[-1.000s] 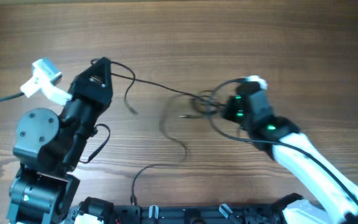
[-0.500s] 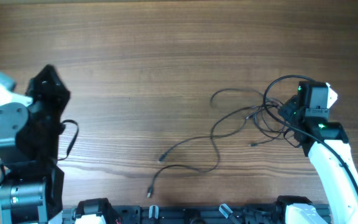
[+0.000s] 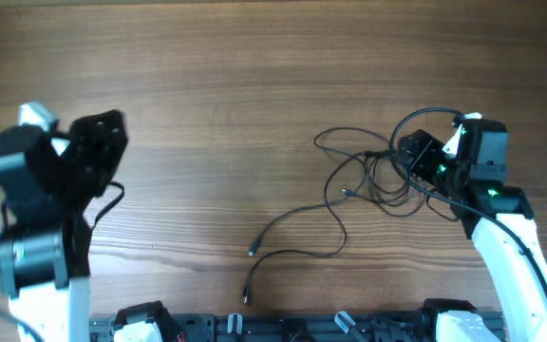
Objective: Untangle cables
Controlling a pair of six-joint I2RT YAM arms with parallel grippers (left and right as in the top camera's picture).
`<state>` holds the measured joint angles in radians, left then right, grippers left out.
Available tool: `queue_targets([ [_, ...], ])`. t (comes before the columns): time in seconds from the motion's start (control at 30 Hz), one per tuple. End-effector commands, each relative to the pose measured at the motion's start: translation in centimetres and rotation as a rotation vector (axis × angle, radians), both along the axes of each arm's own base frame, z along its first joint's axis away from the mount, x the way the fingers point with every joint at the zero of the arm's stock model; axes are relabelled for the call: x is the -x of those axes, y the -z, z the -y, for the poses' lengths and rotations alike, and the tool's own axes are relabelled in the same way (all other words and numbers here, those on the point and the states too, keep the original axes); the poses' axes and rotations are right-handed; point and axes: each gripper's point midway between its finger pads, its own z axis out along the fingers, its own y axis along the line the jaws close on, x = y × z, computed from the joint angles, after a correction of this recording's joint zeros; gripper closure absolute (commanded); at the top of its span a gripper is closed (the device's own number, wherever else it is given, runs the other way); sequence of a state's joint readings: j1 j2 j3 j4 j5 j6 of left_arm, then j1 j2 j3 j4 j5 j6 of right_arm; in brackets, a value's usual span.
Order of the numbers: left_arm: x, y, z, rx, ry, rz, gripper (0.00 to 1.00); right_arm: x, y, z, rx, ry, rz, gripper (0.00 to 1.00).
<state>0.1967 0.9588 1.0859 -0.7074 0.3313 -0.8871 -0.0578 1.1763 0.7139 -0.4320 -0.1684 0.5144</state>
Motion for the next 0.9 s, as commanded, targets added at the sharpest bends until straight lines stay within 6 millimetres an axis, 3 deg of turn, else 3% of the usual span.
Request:
queue_targets([
  [0.0,-1.0,2.0,4.8,0.133,0.234,-0.086,0.40,0.2,0.1,-0.5,-0.022,-0.024,-0.009,0.01],
  [0.13,-2.4,6.0,9.2,0.158,0.370,-0.217,0.32,0.6,0.4,-0.5,-0.034,-0.009,-0.028,0.00],
  [0.27,-3.9,9.8,15.4,0.163,0.523,-0.294,0.30,0.9,0.6,-0.5,-0.035,-0.009,-0.046,0.00],
  [0.4,-5.3,12.5,21.0,0.225,0.583,-0.329,0.24,1.2,0.8,-0.5,-0.035,-0.008,-0.058,0.00],
  [0.53,-5.4,15.2,26.9,0.327,0.604,-0.393,0.19,1.6,1.2,-0.3,-0.025,0.001,-0.083,0.00],
  [0.7,-5.5,17.8,31.5,0.366,0.625,-0.399,0.16,2.4,1.7,-0.3,-0.023,0.001,-0.119,0.00],
  [0.87,-5.1,21.6,32.2,0.323,0.563,-0.468,0.24,2.8,1.9,-0.3,-0.021,0.004,-0.138,0.00],
])
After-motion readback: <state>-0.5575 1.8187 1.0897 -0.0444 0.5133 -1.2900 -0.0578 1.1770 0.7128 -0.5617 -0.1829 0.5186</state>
